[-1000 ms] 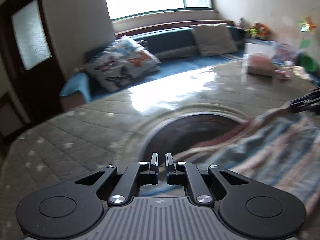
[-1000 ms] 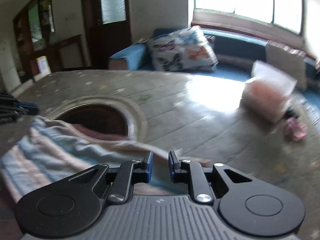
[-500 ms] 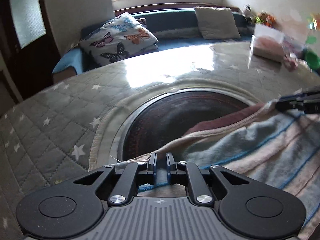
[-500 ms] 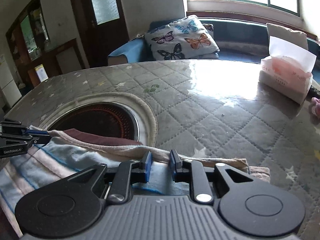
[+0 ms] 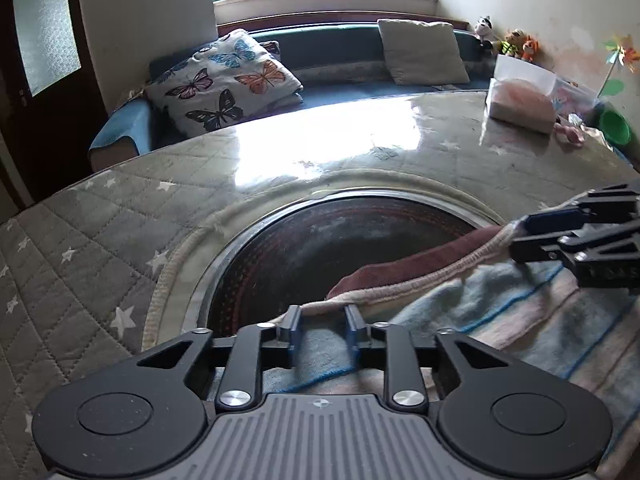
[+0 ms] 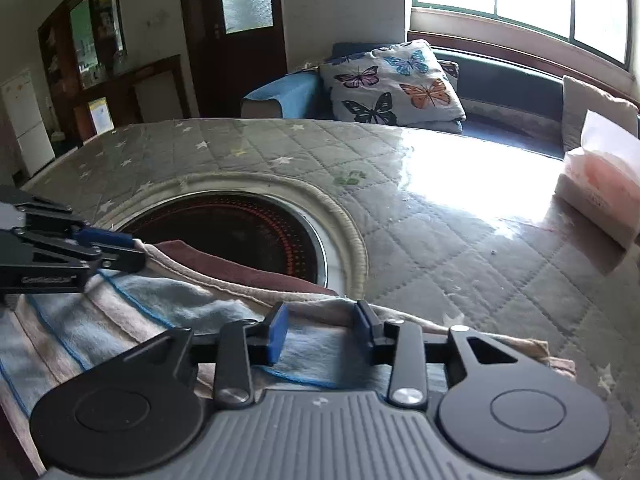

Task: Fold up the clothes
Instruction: 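Lower the folded hem onto the shirt and open both tools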

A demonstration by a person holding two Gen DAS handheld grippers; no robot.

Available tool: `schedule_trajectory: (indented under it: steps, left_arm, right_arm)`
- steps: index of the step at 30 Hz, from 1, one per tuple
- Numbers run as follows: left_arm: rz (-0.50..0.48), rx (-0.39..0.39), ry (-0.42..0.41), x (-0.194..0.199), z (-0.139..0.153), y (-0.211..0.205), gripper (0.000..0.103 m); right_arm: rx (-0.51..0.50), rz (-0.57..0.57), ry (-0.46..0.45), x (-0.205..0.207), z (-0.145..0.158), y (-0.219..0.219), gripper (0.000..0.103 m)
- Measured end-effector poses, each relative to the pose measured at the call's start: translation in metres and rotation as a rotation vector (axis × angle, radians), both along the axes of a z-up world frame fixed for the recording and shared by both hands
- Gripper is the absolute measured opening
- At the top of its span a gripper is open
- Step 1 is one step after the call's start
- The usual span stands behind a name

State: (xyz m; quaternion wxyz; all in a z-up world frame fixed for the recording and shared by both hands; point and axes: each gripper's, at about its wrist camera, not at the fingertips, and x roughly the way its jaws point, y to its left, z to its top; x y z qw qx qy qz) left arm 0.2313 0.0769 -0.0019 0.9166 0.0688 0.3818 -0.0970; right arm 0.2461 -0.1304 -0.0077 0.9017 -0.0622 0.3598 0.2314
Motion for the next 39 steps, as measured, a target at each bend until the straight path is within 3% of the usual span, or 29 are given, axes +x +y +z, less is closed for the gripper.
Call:
schedule_trajectory:
  steps: [7, 19, 24, 32, 36, 39]
  left_arm:
    - [0.028, -0.005, -0.003, 0.002, -0.004, 0.007, 0.044]
    - [0.044, -0.017, -0.012, 0.002, -0.007, 0.011, 0.049]
    - [0.05, -0.015, -0.012, 0.002, -0.007, 0.011, 0.052]
    - [0.049, -0.003, -0.052, -0.019, 0.006, 0.013, 0.062]
    - [0.059, 0.019, -0.093, -0.043, 0.014, 0.013, 0.073]
    - [0.074, 0.027, -0.117, -0.066, 0.016, 0.015, 0.074]
  right_arm:
    - [0.014, 0.009, -0.013, -0.014, 0.007, -0.009, 0.041]
    - [0.071, -0.19, 0.01, -0.008, 0.001, -0.078, 0.042]
    - [0.103, -0.222, 0.016, -0.002, 0.0, -0.093, 0.04]
    - [0.075, -0.196, 0.002, -0.021, 0.014, -0.092, 0.041]
    - [0.039, -0.153, -0.001, -0.047, 0.02, -0.087, 0.046]
    - [0.03, -0.107, -0.003, -0.071, 0.02, -0.082, 0.049]
